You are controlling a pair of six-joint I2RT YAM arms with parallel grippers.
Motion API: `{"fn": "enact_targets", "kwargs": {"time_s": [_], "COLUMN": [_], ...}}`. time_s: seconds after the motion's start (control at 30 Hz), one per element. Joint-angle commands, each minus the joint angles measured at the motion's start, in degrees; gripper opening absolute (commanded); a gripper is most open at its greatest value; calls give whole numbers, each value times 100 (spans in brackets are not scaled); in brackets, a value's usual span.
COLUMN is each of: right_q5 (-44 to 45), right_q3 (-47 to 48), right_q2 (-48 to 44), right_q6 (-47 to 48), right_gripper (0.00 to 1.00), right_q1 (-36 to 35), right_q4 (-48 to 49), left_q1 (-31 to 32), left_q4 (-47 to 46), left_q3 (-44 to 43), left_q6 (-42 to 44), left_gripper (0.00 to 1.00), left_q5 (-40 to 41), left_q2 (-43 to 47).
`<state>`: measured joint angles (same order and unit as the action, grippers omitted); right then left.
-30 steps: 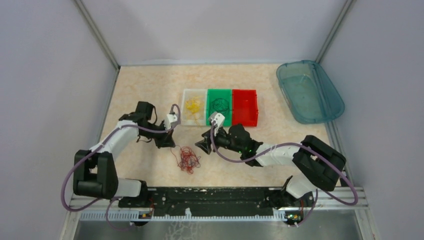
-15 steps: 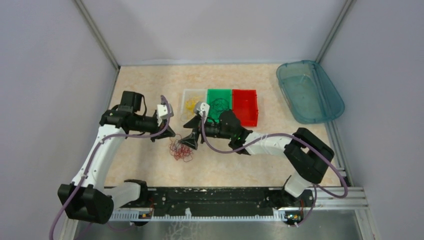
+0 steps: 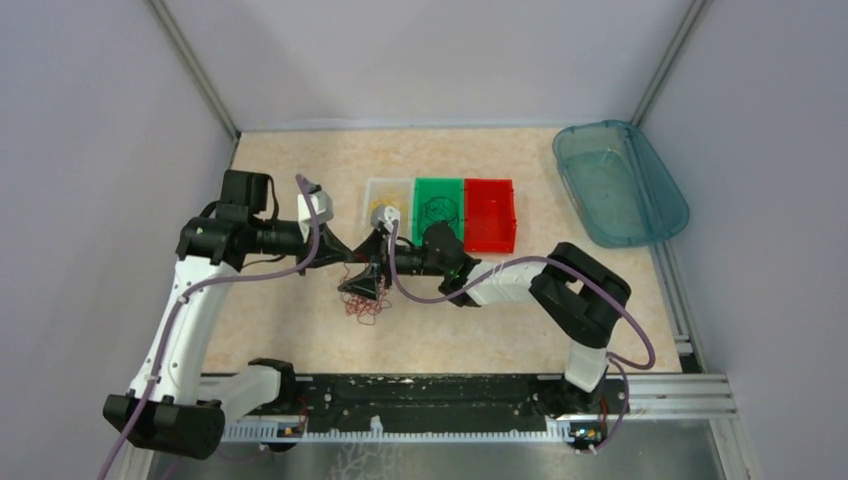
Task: Untangle the cables
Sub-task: Untie the cable.
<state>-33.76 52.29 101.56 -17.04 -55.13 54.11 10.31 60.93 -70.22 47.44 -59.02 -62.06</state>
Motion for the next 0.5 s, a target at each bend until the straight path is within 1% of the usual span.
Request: {"fn": "enact_targets", "kwargs": {"time_s": [0.0,0.13,0.27,0.37,0.47], "right_q5": [-83,-220,-146,-46,101], "right_q3": [260,154,-143,-282,-438], "right_q2": [220,481,654,687,685], "right_q6": [-580,-1056,-1277,-1234,-1173], "right_gripper": [73,64,62,60,56], "right_q1": [-46,-50,-67,-94,-94], "right_q4": [1193,1775,2319,2314,2305], "left_q1": [42,50,51,51,51], "left_q4": [10,-497,-1338,-1914,-2240], "left_q3": [-258,-293,-436,-596,-790], "left_q6": [-297,-775,-1446,-1985,-2321], "left_gripper": [0,0,0,0,0], "left_q5": [-460,-389,-370,-352,-232], "left_q2": [114,303,489,551,562]}}
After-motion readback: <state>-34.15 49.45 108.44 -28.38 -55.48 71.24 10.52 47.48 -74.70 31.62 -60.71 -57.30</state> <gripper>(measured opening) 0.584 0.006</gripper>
